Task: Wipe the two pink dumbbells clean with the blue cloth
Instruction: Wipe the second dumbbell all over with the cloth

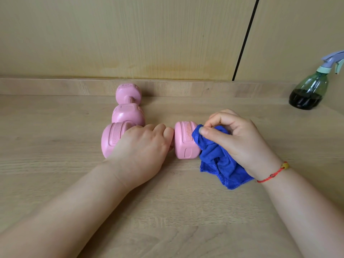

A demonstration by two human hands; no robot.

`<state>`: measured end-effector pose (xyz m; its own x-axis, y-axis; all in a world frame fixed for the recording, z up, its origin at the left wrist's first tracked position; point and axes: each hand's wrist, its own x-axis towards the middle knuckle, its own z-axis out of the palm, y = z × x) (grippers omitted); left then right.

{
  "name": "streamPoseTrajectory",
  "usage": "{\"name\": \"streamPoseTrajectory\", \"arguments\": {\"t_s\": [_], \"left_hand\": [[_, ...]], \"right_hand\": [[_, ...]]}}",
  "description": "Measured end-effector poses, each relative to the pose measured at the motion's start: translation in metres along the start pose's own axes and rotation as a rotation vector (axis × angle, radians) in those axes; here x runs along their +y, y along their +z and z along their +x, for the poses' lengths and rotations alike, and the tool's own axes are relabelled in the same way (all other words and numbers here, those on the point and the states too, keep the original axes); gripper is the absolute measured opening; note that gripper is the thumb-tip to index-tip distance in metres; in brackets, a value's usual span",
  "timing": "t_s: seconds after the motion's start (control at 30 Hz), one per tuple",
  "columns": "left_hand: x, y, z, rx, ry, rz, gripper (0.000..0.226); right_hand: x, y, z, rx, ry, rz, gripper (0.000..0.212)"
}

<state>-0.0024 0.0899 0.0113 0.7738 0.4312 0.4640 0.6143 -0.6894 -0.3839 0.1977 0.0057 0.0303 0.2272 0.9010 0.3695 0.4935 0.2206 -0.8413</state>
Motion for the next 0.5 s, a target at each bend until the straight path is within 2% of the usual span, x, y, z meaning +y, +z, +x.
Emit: {"name": "streamPoseTrajectory", "arguments": {"t_s": [0.13, 0.27, 0.37, 0.5], "left_hand": [[0.003, -0.002, -0.001, 0.009, -0.019, 0.032, 0.020], [0.005, -0.001, -0.001, 0.017, -0.023, 0.051, 0.022], [0.007, 0.000, -0.002, 0.029, -0.008, 0.049, 0.023], [0.005, 0.002, -0.002, 0.049, 0.005, 0.029, 0.021]], "right_hand": [[-0.005, 0.001, -0.006, -0.102, 0.125, 0.125, 0.023], [-0.010, 0.010, -0.009, -0.115, 0.282, 0.171, 0.045], [-0.008, 0.018, -0.009, -0.072, 0.288, 0.028, 0.057], [-0.005, 0.013, -0.006, -0.088, 0.253, 0.022, 0.053]]}}
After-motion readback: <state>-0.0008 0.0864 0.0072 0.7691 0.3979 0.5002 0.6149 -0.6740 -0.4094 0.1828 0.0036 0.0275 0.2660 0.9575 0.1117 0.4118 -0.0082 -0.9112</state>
